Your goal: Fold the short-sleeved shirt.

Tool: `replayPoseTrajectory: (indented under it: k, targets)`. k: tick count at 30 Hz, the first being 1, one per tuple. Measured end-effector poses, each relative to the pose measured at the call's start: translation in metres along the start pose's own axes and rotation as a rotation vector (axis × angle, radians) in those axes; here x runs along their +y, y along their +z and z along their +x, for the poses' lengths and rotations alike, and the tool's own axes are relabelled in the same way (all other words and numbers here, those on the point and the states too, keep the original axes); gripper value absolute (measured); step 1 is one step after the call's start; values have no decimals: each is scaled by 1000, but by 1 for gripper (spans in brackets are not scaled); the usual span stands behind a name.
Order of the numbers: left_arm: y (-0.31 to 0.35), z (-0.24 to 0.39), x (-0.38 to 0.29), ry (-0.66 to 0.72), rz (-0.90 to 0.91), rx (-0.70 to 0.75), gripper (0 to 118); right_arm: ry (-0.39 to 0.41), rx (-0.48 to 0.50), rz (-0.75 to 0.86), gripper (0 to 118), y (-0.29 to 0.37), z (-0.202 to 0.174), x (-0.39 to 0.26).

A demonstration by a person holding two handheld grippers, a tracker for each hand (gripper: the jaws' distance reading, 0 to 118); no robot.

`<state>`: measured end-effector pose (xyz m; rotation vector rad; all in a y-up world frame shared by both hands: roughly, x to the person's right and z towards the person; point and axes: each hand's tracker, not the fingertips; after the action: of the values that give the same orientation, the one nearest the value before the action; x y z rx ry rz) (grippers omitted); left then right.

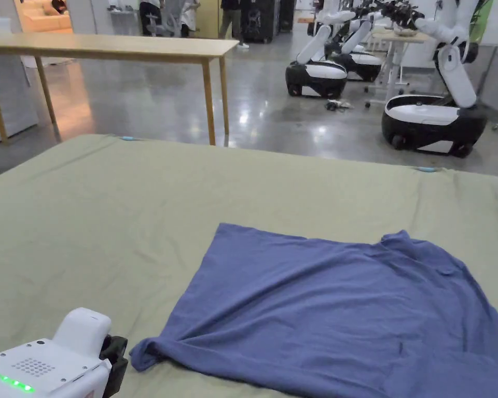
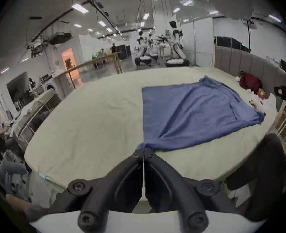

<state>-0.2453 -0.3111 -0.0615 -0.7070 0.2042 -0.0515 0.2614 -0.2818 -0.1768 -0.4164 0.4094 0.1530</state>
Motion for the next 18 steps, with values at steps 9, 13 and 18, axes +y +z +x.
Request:
replayPoseTrajectory:
  k: [9, 13, 18]
  targets:
    - [-98, -16, -12, -85, -134, -50, 112, -42, -33, -173, 3, -33, 17, -1]
    - [-122, -16, -11, -110, -150, -88, 81, -37, -59, -262, 3, -46, 29, -5]
    - [-123, -14, -4, -110, -147, -82, 4, -10, -84, -368, 3, -60, 48, -11]
